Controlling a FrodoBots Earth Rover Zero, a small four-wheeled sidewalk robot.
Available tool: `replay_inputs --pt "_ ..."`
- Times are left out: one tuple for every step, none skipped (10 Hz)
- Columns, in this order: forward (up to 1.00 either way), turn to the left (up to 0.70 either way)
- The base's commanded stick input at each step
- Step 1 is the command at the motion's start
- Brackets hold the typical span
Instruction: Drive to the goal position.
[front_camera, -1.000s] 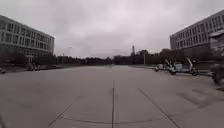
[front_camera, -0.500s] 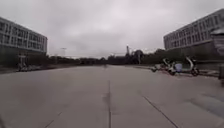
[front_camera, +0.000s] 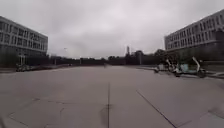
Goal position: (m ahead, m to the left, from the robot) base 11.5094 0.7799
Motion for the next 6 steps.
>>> replay_inputs --pt "1.00 0.00" --pt "1.00 0.00" --pt "1.00 0.00" --pt "1.00 0.00" --pt "1.00 0.00" --pt "1.00 0.00"
